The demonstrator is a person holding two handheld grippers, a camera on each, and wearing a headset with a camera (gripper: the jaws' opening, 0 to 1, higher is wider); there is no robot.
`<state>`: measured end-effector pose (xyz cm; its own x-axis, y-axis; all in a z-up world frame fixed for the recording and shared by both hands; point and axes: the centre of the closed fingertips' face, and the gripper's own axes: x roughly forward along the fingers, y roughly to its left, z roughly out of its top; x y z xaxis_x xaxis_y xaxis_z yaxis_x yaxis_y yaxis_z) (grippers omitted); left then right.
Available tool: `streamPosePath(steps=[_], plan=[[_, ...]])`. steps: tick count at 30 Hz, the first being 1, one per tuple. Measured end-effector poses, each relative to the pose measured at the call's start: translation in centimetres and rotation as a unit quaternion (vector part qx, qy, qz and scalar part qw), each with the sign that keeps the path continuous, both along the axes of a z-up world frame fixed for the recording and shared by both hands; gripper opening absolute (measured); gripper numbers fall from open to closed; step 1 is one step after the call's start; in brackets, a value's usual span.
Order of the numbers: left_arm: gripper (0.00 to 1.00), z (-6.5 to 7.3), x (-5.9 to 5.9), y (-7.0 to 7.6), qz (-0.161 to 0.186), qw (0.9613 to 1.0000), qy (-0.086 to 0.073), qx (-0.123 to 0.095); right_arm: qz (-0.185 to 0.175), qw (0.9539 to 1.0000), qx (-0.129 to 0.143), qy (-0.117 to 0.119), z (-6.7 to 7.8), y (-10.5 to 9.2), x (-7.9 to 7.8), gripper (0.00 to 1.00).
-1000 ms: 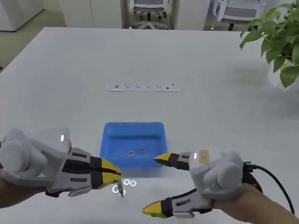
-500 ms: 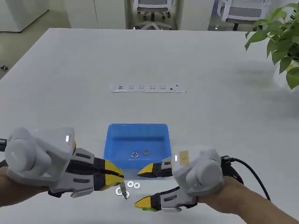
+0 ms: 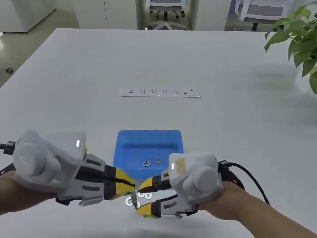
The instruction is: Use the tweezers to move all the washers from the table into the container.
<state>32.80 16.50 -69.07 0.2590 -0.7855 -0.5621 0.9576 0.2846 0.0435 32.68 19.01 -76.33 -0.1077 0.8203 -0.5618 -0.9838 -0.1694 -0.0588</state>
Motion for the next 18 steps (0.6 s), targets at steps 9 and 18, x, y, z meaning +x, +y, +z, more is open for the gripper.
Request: streamPosePath(steps=[9, 18], plan=[[0.05, -0.12, 0.09, 0.04, -0.006, 1.0, 0.003, 0.003, 0.009, 0.9999, -0.008, 0.008, -0.49, 0.75, -0.17, 0.13], [0.05, -0.23, 0.18, 0.0, -0.008, 1.0, 0.004, 0.002, 0.013, 0.9997, -0.019, 0.007, -0.77, 0.66, -0.19, 0.1]])
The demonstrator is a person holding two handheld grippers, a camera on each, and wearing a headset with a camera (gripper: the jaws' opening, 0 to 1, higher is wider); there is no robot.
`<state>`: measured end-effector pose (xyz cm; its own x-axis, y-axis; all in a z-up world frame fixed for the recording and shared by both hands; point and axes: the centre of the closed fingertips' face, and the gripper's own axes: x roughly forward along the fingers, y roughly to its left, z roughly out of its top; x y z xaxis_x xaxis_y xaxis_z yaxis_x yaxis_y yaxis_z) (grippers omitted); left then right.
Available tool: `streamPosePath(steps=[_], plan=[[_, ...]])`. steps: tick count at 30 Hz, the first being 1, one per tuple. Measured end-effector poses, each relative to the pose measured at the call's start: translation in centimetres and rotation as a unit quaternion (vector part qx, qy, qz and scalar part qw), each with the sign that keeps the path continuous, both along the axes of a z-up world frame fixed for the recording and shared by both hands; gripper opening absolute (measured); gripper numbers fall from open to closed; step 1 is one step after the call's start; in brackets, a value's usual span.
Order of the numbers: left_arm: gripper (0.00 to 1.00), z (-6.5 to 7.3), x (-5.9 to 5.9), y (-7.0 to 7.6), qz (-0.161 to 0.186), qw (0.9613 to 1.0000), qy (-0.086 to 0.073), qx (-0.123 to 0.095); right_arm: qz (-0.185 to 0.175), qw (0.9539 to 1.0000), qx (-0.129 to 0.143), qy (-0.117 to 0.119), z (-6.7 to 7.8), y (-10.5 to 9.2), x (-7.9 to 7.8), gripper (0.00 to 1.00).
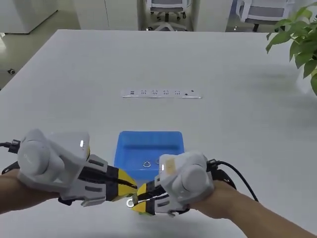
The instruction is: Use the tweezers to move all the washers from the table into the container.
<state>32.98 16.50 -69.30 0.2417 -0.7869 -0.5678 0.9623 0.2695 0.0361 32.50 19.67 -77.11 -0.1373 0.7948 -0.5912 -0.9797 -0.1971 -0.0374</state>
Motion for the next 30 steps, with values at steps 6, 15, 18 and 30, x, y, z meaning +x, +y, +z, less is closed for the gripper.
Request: streamPosePath(steps=[6, 15, 18, 30], plan=[[0.05, 0.0, 0.1, 0.0, 0.006, 1.0, 0.002, 0.002, -0.001, 1.0, -0.001, 0.0, 0.0, 0.0, 0.1, 0.09], [0.05, 0.0, 0.0, 0.0, 0.008, 0.9999, 0.0, 0.008, 0.002, 1.0, -0.004, -0.004, 0.0, 0.0, 0.0, 0.09], [0.06, 0.1, 0.0, 0.1, 0.011, 0.9999, 0.001, 0.009, 0.005, 0.9999, -0.005, -0.007, 0.0, 0.0, -0.1, 0.09], [0.18, 1.1, 0.0, 0.6, 0.041, 0.9991, 0.002, -0.01, 0.007, 0.9999, -0.001, -0.013, 1.1, 0.1, -0.2, 0.09]])
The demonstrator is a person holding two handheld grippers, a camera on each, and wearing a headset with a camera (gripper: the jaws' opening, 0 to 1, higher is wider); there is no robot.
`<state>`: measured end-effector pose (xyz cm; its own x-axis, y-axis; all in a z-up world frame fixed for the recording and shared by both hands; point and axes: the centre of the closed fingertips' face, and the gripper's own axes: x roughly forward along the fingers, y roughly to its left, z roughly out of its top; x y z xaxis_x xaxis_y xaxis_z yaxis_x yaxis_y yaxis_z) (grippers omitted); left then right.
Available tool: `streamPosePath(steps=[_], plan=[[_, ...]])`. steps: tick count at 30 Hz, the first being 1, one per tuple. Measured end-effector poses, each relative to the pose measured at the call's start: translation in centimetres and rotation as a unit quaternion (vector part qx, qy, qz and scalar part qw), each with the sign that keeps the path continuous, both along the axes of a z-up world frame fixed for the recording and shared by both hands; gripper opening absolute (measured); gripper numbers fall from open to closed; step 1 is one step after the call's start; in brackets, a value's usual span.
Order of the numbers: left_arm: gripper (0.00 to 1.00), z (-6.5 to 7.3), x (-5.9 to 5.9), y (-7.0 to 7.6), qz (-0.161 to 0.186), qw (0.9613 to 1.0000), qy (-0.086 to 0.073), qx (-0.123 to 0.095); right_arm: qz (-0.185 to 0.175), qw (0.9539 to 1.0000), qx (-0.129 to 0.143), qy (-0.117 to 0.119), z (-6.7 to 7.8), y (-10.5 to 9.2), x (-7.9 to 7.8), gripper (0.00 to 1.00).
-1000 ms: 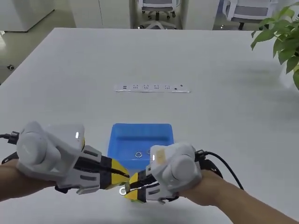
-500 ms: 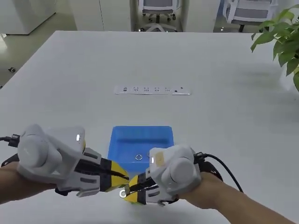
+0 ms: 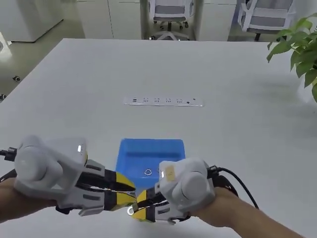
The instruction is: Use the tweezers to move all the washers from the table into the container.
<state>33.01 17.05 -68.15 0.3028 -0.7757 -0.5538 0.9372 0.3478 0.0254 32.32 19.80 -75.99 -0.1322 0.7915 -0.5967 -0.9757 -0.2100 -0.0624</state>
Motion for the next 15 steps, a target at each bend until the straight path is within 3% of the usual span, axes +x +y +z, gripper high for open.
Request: streamPosePath(steps=[8, 15], plan=[[0.36, 0.5, -0.2, 0.9, 0.041, 0.9988, 0.01, -0.027, -0.001, 1.0, 0.002, -0.004, 0.9, 0.0, -0.1, 0.09], [0.5, 0.8, -0.3, 1.7, 0.073, 0.9962, 0.011, -0.046, -0.005, 0.9999, 0.011, -0.008, 2.7, -0.1, 0.3, 0.09]])
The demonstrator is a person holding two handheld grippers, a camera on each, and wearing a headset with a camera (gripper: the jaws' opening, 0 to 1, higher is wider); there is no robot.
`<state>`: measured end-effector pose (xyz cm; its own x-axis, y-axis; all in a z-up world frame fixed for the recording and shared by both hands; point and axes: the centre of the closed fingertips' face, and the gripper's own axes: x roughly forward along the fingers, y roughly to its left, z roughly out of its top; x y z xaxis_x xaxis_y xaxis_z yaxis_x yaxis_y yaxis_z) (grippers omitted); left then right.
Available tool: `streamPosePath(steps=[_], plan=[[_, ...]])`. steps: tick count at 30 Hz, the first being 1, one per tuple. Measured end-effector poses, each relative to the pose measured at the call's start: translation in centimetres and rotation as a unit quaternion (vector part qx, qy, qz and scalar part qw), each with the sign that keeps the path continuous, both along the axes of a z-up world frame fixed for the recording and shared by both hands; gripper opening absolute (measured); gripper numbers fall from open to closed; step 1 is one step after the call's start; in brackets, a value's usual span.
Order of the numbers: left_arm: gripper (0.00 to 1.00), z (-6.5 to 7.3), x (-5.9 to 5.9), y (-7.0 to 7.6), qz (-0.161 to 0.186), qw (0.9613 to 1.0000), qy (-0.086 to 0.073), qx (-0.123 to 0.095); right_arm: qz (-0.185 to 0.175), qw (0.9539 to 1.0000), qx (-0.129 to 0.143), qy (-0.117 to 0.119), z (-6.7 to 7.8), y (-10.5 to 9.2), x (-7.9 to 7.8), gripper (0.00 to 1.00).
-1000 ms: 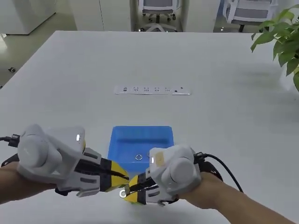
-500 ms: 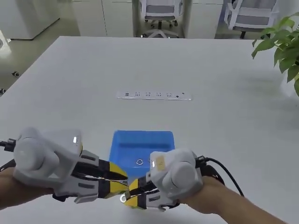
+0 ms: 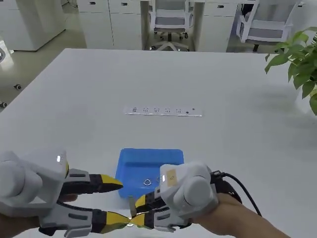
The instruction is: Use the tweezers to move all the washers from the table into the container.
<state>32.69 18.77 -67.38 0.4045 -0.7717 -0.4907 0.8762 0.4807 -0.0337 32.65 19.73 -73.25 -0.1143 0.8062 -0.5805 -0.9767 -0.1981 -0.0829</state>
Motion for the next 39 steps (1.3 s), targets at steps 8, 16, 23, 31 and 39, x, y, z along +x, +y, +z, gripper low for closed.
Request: streamPosePath(steps=[8, 16, 23, 31, 39], plan=[[0.67, 0.2, -0.2, 0.3, 0.038, 0.9992, -0.002, -0.014, -0.001, 0.9999, 0.007, -0.008, 1.5, -0.2, 0.7, 0.09], [0.82, 0.0, -0.3, 1.1, 0.071, 0.9973, -0.006, -0.019, -0.005, 0.9998, 0.013, -0.013, 2.7, -0.3, 2.1, 0.09], [0.93, 0.2, -0.2, 1.2, 0.092, 0.9955, -0.01, -0.018, -0.008, 0.9995, 0.024, -0.017, 4.0, 0.1, 3.4, 0.09], [0.99, 0.3, -0.1, 1.7, 0.103, 0.9945, -0.016, -0.014, -0.004, 0.9993, 0.025, -0.026, 4.5, 0.5, 5.0, 0.09], [0.99, 0.2, -0.2, 1.9, 0.11, 0.9938, -0.014, -0.013, 0.0, 0.9991, 0.03, -0.031, 4.5, 1.1, 6.4, 0.09]])
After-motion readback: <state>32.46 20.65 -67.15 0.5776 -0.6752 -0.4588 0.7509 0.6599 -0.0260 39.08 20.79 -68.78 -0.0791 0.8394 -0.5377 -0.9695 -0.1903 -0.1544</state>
